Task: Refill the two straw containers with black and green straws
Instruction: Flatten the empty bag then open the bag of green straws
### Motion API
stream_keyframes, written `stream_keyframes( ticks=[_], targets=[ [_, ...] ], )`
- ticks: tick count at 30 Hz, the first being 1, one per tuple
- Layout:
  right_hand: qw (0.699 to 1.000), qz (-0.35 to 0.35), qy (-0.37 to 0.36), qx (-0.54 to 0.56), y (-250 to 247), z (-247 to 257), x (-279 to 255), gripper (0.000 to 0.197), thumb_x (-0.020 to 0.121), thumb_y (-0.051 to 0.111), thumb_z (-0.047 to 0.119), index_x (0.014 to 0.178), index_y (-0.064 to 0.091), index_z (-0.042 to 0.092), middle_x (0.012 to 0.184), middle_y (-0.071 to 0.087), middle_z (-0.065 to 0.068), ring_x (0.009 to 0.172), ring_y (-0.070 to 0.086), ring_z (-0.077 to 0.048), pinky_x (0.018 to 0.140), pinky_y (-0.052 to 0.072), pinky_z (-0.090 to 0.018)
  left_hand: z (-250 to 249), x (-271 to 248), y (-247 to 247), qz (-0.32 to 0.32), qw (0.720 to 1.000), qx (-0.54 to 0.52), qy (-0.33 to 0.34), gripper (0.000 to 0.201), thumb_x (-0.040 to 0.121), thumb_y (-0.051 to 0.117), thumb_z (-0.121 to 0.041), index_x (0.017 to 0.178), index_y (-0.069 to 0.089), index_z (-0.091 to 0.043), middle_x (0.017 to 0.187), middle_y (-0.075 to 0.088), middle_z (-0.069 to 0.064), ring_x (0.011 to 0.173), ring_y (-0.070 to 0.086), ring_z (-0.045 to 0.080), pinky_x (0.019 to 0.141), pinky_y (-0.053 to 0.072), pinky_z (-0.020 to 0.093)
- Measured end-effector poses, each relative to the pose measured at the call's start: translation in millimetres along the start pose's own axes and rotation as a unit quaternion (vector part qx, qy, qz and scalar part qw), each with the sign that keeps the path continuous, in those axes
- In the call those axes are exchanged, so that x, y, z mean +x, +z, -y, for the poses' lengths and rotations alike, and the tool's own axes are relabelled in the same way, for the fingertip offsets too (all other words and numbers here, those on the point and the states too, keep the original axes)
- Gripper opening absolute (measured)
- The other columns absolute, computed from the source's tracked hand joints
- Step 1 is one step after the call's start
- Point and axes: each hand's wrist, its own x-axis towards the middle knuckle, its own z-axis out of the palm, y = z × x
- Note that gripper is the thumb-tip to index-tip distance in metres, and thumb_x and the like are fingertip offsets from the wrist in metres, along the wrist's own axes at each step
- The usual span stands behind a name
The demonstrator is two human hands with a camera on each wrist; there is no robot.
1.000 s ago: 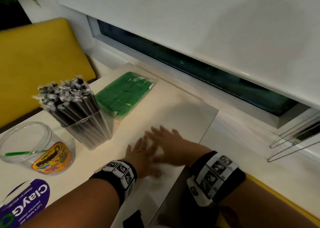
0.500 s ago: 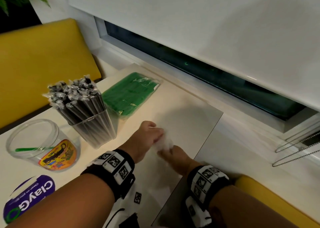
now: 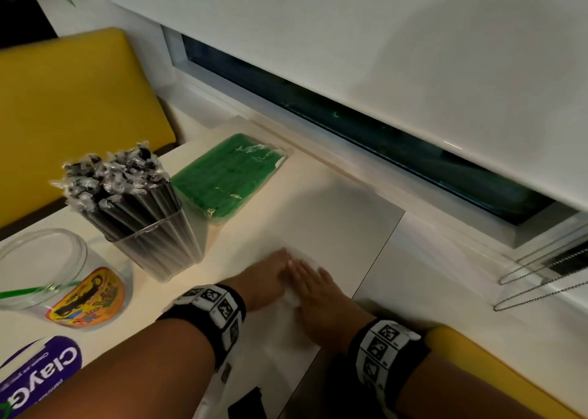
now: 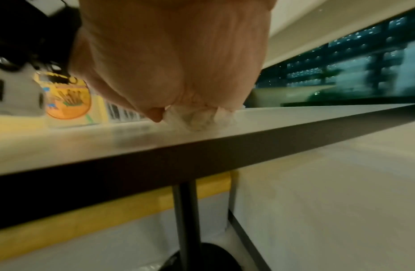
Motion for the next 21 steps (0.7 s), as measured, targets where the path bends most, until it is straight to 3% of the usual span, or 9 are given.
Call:
stream_keyframes(
  ticks=[1, 3, 6, 8, 10, 14, 18, 21],
  targets=[
    [1.0, 0.007, 0.015, -0.024, 0.1, -7.9, 2.4, 0.072, 0.094, 0.025, 0.035, 0.146, -0.022, 0.021, 0.153, -0.025, 0.005, 0.144, -0.023, -0.012, 0.122, -0.001, -0.045, 4.3, 2.2, -9.1, -0.07, 0.997, -0.042, -0.012, 0.047, 0.097, 0.053, -0.013, 0.143, 0.048, -0.007, 0.151, 0.047, 0.01, 0.14, 0.042, 0.024, 0.112, 0.027, 0.023],
    [0.997, 0.02, 0.052, -0.048, -10.9, -21.5, 12.3, 0.067, 0.101, 0.027, 0.033, 0.152, -0.015, 0.024, 0.16, -0.019, 0.003, 0.149, -0.016, -0.015, 0.122, 0.001, -0.045, 9.8, 4.8, -25.8, -0.213, 0.975, -0.052, -0.032, 0.038, 0.092, 0.054, -0.011, 0.129, 0.064, -0.015, 0.137, 0.06, 0.006, 0.129, 0.052, 0.023, 0.105, 0.035, 0.024],
    [0.989, 0.007, 0.141, -0.043, -39.0, -48.7, 35.6, 0.062, 0.105, 0.026, 0.029, 0.156, -0.008, 0.02, 0.164, -0.013, -0.002, 0.151, -0.009, -0.02, 0.12, 0.001, -0.047, 6.9, 11.9, -45.1, -0.303, 0.95, 0.078, -0.026, 0.05, 0.083, 0.059, -0.015, 0.133, 0.057, -0.019, 0.149, 0.046, 0.006, 0.139, 0.037, 0.024, 0.112, 0.026, 0.031],
    [0.979, -0.013, 0.2, -0.034, -56.9, -68.6, 50.5, 0.061, 0.105, 0.024, 0.027, 0.156, -0.006, 0.017, 0.164, -0.012, -0.005, 0.151, -0.007, -0.023, 0.121, 0.001, -0.048, 2.2, 20.9, -55.9, -0.305, 0.937, 0.163, -0.056, 0.068, 0.081, 0.063, -0.02, 0.146, 0.042, -0.02, 0.162, 0.022, 0.014, 0.151, 0.013, 0.031, 0.121, 0.011, 0.044],
    [0.971, -0.023, 0.236, -0.025, -69.2, -84.1, 61.9, 0.061, 0.104, 0.026, 0.026, 0.156, -0.005, 0.015, 0.164, -0.011, -0.006, 0.151, -0.005, -0.025, 0.122, 0.001, -0.05, 1.2, 31.9, -65.4, -0.288, 0.929, 0.198, -0.124, 0.083, 0.082, 0.065, -0.024, 0.155, 0.025, -0.021, 0.166, -0.001, 0.014, 0.153, -0.006, 0.035, 0.121, 0.003, 0.053],
    [0.97, -0.013, 0.237, -0.058, -88.1, -94.3, 72.6, 0.075, 0.1, 0.037, 0.04, 0.156, -0.006, 0.014, 0.164, -0.011, -0.01, 0.151, -0.007, -0.028, 0.121, -0.001, -0.053, 9.9, 55.0, -79.3, -0.238, 0.922, 0.212, -0.221, 0.096, 0.084, 0.064, -0.026, 0.158, 0.003, -0.026, 0.164, -0.021, 0.01, 0.15, -0.017, 0.039, 0.119, 0.002, 0.059],
    [0.967, -0.089, 0.214, -0.11, -111.7, -75.9, 66.3, 0.099, 0.087, 0.049, 0.065, 0.155, -0.006, 0.018, 0.163, -0.011, -0.012, 0.15, -0.01, -0.033, 0.117, -0.008, -0.057, 22.3, 63.3, -80.4, -0.143, 0.93, 0.193, -0.277, 0.088, 0.09, 0.056, -0.029, 0.159, 0.0, -0.028, 0.167, -0.008, 0.008, 0.152, 0.001, 0.037, 0.12, 0.018, 0.055],
    [0.96, -0.203, 0.157, -0.112, -125.9, -44.4, 54.8, 0.091, 0.088, 0.052, 0.061, 0.154, 0.003, 0.022, 0.163, -0.006, -0.008, 0.15, -0.011, -0.031, 0.116, -0.011, -0.055, 15.1, 59.3, -72.5, -0.131, 0.924, 0.258, -0.25, 0.079, 0.091, 0.053, -0.03, 0.158, 0.012, -0.022, 0.156, 0.026, 0.012, 0.138, 0.034, 0.034, 0.108, 0.039, 0.046]
  ],
)
